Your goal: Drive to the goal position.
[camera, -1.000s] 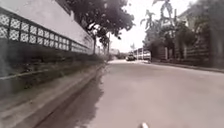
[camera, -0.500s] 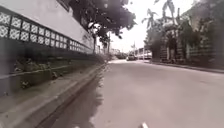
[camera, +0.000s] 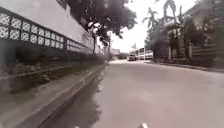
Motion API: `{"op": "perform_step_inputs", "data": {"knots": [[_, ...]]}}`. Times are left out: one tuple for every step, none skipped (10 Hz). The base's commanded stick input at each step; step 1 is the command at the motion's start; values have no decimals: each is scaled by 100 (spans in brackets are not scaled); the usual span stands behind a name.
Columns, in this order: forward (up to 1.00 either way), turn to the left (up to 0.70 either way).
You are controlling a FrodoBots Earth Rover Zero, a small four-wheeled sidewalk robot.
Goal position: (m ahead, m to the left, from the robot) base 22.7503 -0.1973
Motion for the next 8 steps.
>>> {"op": "perform_step_inputs", "data": {"knots": [[70,0],[70,0],[70,0],[70,0],[70,0],[70,0],[70,0],[70,0]]}}
